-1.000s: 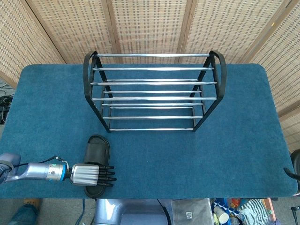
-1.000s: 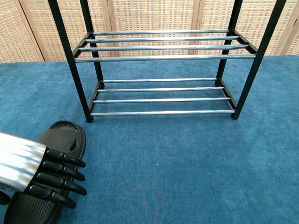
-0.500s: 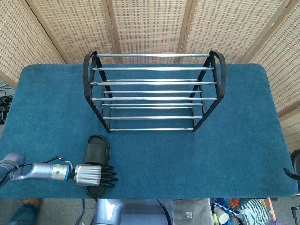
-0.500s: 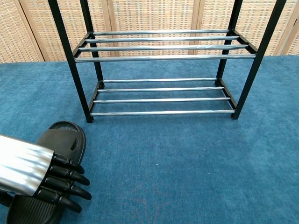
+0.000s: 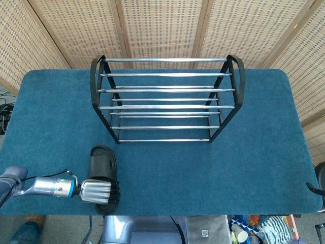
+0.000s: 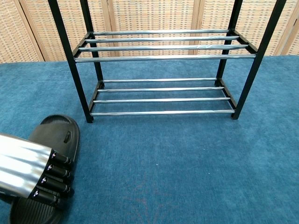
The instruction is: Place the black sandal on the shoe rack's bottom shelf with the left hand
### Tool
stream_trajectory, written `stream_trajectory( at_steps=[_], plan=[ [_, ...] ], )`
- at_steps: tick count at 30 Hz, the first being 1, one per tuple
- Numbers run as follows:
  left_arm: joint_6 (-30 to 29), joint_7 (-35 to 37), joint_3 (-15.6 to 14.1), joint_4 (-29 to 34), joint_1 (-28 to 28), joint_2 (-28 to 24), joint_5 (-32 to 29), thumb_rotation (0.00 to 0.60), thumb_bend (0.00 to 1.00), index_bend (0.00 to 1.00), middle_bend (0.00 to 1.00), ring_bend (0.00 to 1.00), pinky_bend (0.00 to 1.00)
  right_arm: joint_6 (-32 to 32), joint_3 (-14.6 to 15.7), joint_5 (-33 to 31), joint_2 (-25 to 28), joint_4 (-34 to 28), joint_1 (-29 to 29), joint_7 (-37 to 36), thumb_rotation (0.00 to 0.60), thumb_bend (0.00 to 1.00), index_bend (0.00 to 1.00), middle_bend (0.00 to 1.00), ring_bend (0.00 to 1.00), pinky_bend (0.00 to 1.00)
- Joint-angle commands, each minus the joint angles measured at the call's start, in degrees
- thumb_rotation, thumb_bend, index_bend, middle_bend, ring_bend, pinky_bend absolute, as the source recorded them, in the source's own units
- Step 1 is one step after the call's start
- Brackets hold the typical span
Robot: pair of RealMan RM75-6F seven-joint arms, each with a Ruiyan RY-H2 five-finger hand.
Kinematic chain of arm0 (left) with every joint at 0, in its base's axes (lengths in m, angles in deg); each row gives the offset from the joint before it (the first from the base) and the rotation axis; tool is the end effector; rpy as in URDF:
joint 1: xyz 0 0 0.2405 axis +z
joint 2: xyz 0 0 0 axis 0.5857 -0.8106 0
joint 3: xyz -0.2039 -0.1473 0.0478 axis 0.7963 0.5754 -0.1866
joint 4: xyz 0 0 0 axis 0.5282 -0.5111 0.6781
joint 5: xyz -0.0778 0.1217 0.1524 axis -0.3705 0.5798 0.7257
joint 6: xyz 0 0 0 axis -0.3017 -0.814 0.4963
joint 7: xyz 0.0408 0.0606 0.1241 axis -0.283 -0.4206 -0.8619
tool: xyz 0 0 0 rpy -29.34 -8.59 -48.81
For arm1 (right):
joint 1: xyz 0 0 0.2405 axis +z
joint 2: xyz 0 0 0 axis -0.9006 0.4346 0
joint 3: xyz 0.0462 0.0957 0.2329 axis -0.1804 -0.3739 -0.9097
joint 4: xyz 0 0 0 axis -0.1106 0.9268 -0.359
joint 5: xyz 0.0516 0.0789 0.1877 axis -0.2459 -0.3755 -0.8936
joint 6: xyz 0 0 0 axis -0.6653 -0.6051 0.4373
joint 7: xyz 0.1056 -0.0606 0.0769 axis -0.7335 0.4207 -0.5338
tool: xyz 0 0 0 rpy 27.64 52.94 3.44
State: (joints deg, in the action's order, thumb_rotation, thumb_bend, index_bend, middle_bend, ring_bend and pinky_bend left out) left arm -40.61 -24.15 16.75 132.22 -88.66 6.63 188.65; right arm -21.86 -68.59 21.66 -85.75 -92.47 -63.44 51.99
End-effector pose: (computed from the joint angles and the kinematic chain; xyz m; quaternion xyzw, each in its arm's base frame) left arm -0.2304 0.2720 0.0059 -0.9533 0.1580 -0.2571 0.0102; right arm -0.3655 -0.1736 0.2076 0.5046 -0.4054 0.3047 0.6987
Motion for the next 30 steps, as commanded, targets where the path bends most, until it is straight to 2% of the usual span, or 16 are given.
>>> stream_trajectory(
  at_steps=[1,7,12,17,20,30],
  plan=[
    [-0.6,-4.4,0.8,2.4,-1.5,-1.4,1.1,0.6,0.18,0.69,0.64,0.59,0.6,0.0,0.0,0.1,0.1,-0.1,0.0,0.0,0.6,0.0,0.0,0.0,0.0,0.0],
    [3.1,-10.3,2.5,9.9,-5.5,-2.6,2.8,0.6,0.17,0.69,0.64,0.59,0.6,0.1,0.3,0.3,0.4,-0.6,0.0,-0.1,0.6,0.0,0.0,0.0,0.0,0.0],
    [6.0,-10.8,4.0,11.0,-8.3,0.2,3.6,0.6,0.17,0.69,0.64,0.59,0.6,0.2,0.5,0.5,0.5,-0.8,-0.1,-0.3,0.6,0.0,0.0,0.0,0.0,0.0],
    [6.2,-7.2,5.4,5.6,-10.5,4.1,3.2,0.6,0.17,0.69,0.64,0.59,0.6,0.6,0.5,0.3,0.6,-0.7,0.0,-0.6,0.6,0.0,0.0,0.0,0.0,0.0],
    [5.0,-4.1,6.5,0.2,-12.4,6.8,2.6,0.6,0.18,0.69,0.64,0.59,0.6,1.0,0.4,-0.1,0.6,-0.5,0.1,-0.8,0.6,0.0,0.0,0.0,0.0,0.0],
    [2.3,3.7,6.6,-14.6,-15.4,11.6,0.1,0.6,0.17,0.69,0.63,0.59,0.59,2.6,-0.1,-2.3,0.3,0.9,0.4,-1.2,0.6,0.0,0.0,0.0,0.0,0.0]
  ],
)
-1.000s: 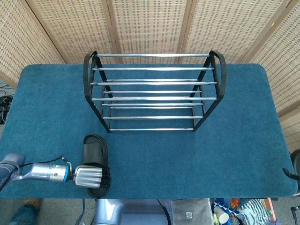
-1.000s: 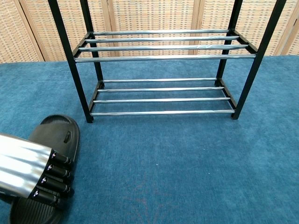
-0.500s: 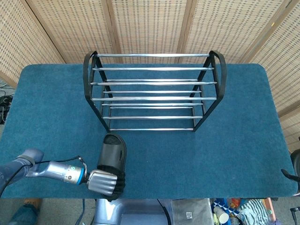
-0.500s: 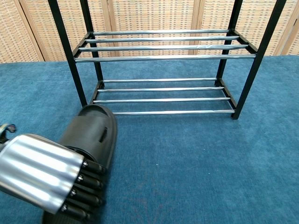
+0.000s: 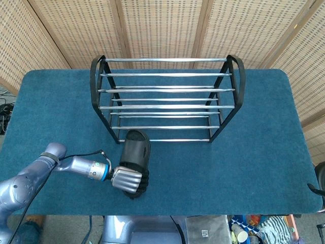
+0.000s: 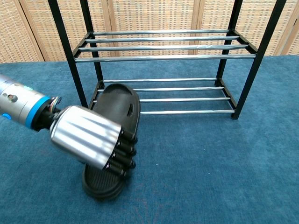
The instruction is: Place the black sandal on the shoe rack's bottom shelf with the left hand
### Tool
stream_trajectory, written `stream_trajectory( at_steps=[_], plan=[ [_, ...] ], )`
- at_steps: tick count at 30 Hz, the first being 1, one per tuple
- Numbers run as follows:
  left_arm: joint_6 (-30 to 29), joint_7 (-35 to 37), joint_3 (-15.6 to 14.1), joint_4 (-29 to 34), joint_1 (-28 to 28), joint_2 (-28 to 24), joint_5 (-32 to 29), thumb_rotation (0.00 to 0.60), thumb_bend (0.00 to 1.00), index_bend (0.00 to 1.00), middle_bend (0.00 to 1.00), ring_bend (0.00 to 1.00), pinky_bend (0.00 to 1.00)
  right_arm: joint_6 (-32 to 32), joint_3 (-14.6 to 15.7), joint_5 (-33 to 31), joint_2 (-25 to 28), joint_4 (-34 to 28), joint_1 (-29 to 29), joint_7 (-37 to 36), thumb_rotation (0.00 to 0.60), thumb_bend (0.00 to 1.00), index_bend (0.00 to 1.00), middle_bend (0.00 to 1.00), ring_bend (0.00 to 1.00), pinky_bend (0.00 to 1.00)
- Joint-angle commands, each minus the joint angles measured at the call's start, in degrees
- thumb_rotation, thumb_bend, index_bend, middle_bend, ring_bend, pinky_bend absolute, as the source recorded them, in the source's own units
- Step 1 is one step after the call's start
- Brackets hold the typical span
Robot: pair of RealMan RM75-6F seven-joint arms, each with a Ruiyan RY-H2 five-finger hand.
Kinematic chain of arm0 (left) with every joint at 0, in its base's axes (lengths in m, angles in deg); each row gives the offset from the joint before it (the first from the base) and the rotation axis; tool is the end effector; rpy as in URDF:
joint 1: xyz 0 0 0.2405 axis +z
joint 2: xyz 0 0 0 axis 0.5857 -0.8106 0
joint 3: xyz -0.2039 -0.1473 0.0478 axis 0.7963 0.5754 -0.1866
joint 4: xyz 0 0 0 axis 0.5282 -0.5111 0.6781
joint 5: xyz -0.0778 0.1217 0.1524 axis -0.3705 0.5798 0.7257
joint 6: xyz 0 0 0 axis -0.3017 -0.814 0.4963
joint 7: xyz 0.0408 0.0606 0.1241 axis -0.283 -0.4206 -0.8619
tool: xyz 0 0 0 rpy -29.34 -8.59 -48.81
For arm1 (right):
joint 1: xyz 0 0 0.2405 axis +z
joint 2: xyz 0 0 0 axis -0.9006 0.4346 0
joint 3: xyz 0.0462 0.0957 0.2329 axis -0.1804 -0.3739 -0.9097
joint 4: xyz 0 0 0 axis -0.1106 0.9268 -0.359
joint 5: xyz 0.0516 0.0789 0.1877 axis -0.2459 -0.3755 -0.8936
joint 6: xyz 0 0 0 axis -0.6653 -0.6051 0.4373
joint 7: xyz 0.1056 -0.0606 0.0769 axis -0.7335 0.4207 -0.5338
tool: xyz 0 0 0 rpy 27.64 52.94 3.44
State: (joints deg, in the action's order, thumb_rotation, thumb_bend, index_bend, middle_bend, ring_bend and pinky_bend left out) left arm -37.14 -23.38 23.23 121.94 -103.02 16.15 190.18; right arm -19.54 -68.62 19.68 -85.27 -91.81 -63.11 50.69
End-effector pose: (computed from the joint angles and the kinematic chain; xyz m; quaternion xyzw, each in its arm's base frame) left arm -0.1299 0.3366 -0.0421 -0.9115 0.3137 -0.2662 0.0025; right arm -0.3736 -0.1743 0.2096 0.4965 -0.4235 0.2944 0.6982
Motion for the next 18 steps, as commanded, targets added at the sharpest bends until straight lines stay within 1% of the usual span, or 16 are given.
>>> stream_trajectory(
  at_steps=[1,12,18],
  plan=[
    [-1.5,3.6,0.0,-5.9,-1.2,2.6,-1.7,0.6,0.17,0.69,0.63,0.59,0.59,0.5,-0.1,-0.5,-0.2,0.4,0.2,0.3,0.6,0.0,0.0,0.0,0.0,0.0],
    [-2.8,9.8,-1.5,-19.0,-1.4,7.5,-5.1,0.6,0.17,0.69,0.62,0.57,0.59,2.3,-0.5,-2.9,-0.9,1.7,0.7,0.7,0.6,0.0,0.0,0.0,0.0,0.0],
    [-1.1,13.0,-2.3,-24.4,-1.5,8.8,-7.4,0.6,0.17,0.69,0.61,0.56,0.58,2.9,-0.7,-3.7,-1.1,2.3,0.9,0.9,0.6,0.0,0.0,0.0,0.0,0.0]
  ],
)
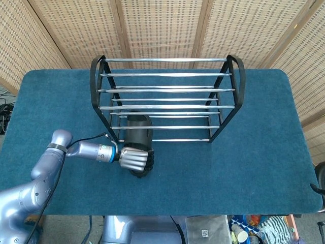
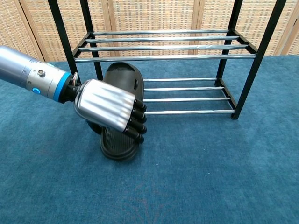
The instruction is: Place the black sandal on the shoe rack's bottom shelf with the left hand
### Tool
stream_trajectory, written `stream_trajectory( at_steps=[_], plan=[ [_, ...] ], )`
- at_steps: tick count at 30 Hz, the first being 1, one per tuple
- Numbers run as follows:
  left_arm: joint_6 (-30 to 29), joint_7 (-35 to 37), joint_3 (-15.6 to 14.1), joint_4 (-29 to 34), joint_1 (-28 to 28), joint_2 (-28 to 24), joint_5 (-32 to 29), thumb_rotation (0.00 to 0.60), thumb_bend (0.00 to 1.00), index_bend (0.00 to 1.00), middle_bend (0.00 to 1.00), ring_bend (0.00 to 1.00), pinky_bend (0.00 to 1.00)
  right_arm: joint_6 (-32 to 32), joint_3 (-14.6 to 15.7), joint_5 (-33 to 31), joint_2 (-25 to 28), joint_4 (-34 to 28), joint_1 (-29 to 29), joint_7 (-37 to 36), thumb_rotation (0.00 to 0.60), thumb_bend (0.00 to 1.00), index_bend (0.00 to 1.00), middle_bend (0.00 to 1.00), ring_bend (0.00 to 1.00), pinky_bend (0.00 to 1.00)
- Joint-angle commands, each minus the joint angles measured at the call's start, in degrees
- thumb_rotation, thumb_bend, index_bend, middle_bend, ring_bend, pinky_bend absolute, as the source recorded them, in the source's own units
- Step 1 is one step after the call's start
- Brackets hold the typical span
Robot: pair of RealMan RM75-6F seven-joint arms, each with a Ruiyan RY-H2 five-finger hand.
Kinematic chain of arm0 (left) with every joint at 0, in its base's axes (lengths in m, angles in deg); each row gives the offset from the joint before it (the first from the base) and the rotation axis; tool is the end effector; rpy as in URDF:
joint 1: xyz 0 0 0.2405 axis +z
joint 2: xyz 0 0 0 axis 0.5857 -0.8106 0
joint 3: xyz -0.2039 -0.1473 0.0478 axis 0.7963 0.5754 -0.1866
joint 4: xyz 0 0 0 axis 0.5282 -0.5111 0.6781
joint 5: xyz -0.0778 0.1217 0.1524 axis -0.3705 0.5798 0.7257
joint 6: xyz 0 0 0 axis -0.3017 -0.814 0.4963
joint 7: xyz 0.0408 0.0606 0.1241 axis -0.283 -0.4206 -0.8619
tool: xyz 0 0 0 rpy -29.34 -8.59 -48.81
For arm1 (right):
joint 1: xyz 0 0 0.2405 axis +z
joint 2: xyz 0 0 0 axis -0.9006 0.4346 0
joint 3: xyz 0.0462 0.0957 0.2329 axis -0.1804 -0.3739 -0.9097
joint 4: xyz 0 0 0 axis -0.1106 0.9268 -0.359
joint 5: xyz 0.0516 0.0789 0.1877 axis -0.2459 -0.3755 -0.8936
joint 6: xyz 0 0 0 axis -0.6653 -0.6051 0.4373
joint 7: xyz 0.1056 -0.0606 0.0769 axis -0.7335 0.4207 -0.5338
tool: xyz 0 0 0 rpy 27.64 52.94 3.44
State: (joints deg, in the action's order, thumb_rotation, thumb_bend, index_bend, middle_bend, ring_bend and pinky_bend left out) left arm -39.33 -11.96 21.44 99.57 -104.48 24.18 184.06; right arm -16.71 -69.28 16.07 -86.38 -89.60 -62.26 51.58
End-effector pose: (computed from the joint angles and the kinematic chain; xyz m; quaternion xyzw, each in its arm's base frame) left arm -0.1080 0.3935 -0.0413 -0.9183 0.3068 -0.2409 0.0676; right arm -0.3868 -0.1788 0.2080 0.4837 -0.4371 0.2717 0.7079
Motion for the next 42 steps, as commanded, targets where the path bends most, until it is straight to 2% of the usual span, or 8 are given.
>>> stream_trajectory(
  at_steps=[1,16,21,25,29,34,37,42],
  plan=[
    [1.7,2.2,-0.6,-2.8,0.2,0.9,-1.8,0.6,0.17,0.69,0.61,0.56,0.58,0.1,-0.1,-0.2,-0.1,0.1,0.1,0.0,0.6,0.0,0.0,0.0,0.0,0.0],
    [2.8,5.0,-3.7,-7.7,1.1,1.6,-4.2,0.6,0.17,0.69,0.57,0.52,0.57,0.8,-0.2,-1.2,-0.4,0.7,0.2,0.5,0.6,0.0,0.0,0.0,0.0,0.0],
    [3.1,5.4,-3.7,-8.0,1.2,1.1,-5.6,0.6,0.17,0.67,0.5,0.45,0.56,1.1,-0.2,-1.6,-0.6,0.9,0.4,1.1,0.6,0.0,0.0,0.0,0.0,0.0],
    [3.2,5.1,-4.1,-8.1,1.1,1.4,-6.1,0.6,0.17,0.58,0.38,0.36,0.51,1.2,-0.1,-1.6,-0.8,0.7,0.5,1.5,0.6,0.0,0.0,0.0,0.0,0.0],
    [3.5,4.6,-4.8,-8.3,1.0,1.7,-6.2,0.6,0.17,0.45,0.23,0.22,0.38,1.2,-0.1,-1.7,-0.8,0.7,0.5,1.6,0.6,0.0,0.0,0.0,0.0,0.0],
    [4.6,3.2,-5.6,-8.9,0.7,1.6,-6.4,0.6,0.17,0.37,0.11,0.12,0.3,1.4,-0.2,-1.8,-0.7,0.9,0.4,1.1,0.6,0.0,0.0,0.0,0.0,0.0],
    [5.4,2.8,-6.0,-8.9,0.8,1.4,-6.5,0.6,0.17,0.25,0.01,0.02,0.23,1.4,-0.1,-1.7,-0.7,0.9,0.4,1.0,0.6,0.0,0.0,0.0,0.0,0.0],
    [5.8,2.4,-6.6,-8.6,1.0,1.3,-6.9,0.6,0.17,0.11,0.0,0.0,0.13,1.4,-0.1,-1.6,-0.7,0.8,0.4,1.0,0.6,0.0,0.0,0.0,0.0,0.0]
  ],
)
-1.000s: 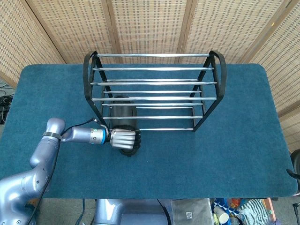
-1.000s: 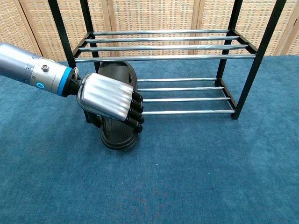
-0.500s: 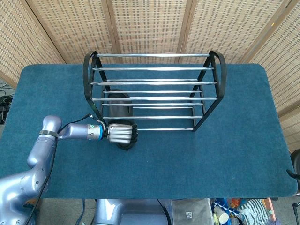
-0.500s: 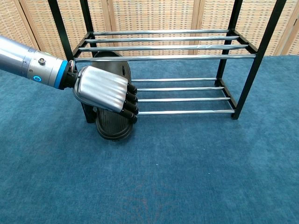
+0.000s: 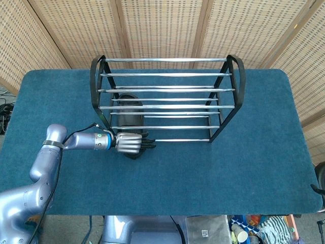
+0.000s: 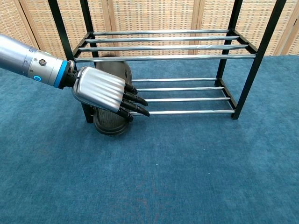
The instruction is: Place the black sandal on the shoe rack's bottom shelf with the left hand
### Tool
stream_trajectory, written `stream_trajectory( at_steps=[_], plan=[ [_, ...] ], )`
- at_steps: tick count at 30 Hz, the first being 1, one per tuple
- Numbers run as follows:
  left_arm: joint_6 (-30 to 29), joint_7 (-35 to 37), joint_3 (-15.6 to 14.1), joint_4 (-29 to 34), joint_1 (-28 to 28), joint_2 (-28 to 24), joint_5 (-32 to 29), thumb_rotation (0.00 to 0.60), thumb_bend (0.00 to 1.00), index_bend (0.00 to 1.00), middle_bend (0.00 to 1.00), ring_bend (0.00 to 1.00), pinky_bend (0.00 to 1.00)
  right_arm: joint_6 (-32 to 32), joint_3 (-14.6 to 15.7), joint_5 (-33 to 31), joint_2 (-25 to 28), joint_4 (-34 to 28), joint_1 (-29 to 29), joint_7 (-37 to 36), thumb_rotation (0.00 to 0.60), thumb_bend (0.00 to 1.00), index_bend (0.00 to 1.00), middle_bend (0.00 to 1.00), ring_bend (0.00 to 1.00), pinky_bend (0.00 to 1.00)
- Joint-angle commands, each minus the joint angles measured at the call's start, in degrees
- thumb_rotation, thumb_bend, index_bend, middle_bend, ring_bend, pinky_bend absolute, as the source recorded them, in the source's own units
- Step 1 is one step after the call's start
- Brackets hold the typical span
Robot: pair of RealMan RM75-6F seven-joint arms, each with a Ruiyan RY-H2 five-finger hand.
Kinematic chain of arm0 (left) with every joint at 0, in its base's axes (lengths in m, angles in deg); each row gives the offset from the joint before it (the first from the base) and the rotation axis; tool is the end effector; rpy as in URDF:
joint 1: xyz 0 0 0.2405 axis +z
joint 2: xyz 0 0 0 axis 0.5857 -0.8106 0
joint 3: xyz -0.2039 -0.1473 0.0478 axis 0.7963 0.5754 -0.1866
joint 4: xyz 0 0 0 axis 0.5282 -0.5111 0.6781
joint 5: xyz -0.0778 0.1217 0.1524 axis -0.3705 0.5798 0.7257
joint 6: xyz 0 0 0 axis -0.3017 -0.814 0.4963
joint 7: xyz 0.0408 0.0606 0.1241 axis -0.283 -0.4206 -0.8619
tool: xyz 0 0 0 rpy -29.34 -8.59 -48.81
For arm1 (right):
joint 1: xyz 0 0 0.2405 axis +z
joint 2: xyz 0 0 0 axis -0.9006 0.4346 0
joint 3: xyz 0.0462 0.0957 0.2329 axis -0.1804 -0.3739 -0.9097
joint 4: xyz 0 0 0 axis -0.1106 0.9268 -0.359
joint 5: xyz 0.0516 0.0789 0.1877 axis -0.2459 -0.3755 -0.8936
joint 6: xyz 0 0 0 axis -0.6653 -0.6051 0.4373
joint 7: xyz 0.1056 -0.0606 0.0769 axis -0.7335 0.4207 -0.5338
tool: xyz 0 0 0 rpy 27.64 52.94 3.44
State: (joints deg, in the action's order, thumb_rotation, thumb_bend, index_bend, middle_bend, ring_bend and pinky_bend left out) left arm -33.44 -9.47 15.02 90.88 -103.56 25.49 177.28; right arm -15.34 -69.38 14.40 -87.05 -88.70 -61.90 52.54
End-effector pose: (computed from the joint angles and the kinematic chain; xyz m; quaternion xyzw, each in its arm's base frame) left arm -0.1209 0.4291 -0.0275 -0.9263 0.3047 -0.1713 0.1408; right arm -0.3927 -0.1798 0.2051 0.4799 -0.4443 0.2577 0.7113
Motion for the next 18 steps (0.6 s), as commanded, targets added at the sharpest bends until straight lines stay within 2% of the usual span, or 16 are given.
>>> stream_trajectory(
  at_steps=[1,3,9,14,18],
  plan=[
    [-0.2,-0.1,-0.2,0.2,0.1,0.0,-0.2,0.6,0.17,0.09,0.0,0.0,0.12,0.0,0.0,0.1,0.0,-0.1,0.0,0.0,0.6,0.0,0.0,0.0,0.0,0.0],
    [-0.6,-0.2,-0.2,0.3,0.2,0.0,-0.4,0.6,0.17,0.04,0.0,0.0,0.08,0.0,0.1,0.1,0.0,-0.2,0.0,0.1,0.6,0.0,0.0,0.0,0.0,0.0],
    [-1.9,-0.3,-0.8,0.5,0.4,-0.5,-0.6,0.6,0.17,0.03,0.0,0.0,0.06,-0.4,0.1,0.4,0.1,-0.4,-0.2,-0.1,0.6,0.0,0.0,0.0,0.0,0.0],
    [-5.5,0.2,-1.1,1.2,0.4,-2.0,-0.6,0.6,0.17,0.03,0.0,0.0,0.05,-0.3,0.2,0.5,0.2,-0.5,-0.2,-0.3,0.6,0.0,0.0,0.0,0.0,0.0],
    [-11.0,0.3,-2.5,2.6,-0.2,-5.0,0.6,0.6,0.17,0.03,0.0,0.0,0.05,-0.2,0.5,1.2,0.5,-1.0,-0.2,-0.6,0.6,0.0,0.0,0.0,0.0,0.0]
  ],
)
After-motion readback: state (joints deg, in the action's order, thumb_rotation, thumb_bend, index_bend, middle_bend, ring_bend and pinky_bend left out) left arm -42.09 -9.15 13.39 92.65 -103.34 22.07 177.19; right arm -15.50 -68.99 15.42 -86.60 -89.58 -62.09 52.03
